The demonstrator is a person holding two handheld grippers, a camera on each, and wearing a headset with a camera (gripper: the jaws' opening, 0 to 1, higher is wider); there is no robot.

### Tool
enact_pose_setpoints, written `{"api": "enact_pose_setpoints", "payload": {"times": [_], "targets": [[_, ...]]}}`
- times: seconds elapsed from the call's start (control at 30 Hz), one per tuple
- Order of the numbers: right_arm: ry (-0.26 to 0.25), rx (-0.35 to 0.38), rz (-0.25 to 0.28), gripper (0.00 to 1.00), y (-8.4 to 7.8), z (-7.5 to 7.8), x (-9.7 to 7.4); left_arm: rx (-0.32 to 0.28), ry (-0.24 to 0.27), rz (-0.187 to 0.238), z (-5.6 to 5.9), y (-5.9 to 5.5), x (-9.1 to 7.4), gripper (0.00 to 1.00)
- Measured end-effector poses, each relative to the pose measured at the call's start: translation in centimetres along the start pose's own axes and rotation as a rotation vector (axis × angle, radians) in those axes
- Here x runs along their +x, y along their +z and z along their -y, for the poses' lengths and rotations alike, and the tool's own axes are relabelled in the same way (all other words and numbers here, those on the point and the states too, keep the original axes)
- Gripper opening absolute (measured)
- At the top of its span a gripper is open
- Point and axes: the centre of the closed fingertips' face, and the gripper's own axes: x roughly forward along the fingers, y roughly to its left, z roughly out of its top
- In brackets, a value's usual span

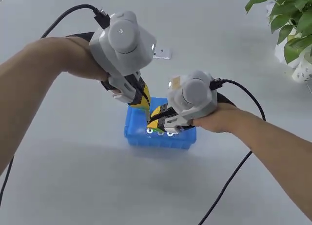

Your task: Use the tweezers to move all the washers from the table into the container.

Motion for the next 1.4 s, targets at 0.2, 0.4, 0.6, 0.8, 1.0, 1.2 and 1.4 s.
{"api": "enact_pose_setpoints", "payload": {"times": [0.2, 0.4, 0.6, 0.8, 1.0, 1.2, 1.4], "targets": [[-0.015, -0.004, 0.018, 0.08, 0.7, -0.4, -0.9, 0.001, 0.009, 0.004, 0.3, 0.5, -1.0, 0.05], [-0.024, 0.002, 0.034, 0.08, 1.3, -0.8, -1.8, 0.002, 0.012, 0.006, 0.9, 0.9, -1.8, 0.05], [-0.026, -0.006, 0.037, 0.07, 1.7, -1.7, -2.5, -0.001, 0.009, 0.009, 1.7, 1.2, -2.4, 0.05], [-0.031, -0.015, 0.030, 0.07, 1.8, -2.5, -3.2, -0.002, 0.009, 0.001, 2.6, 1.1, -2.7, 0.05], [-0.032, -0.035, 0.009, 0.07, 1.4, -3.8, -3.9, -0.007, 0.012, 0.023, 4.0, 1.3, -2.5, 0.05], [-0.019, -0.059, -0.018, 0.07, 0.9, -5.3, -4.0, -0.022, 0.014, 0.039, 5.4, 0.9, -2.1, 0.05], [-0.011, -0.074, -0.037, 0.07, 0.5, -6.7, -4.0, -0.037, 0.015, 0.059, 6.8, 0.5, -1.6, 0.05]]}}
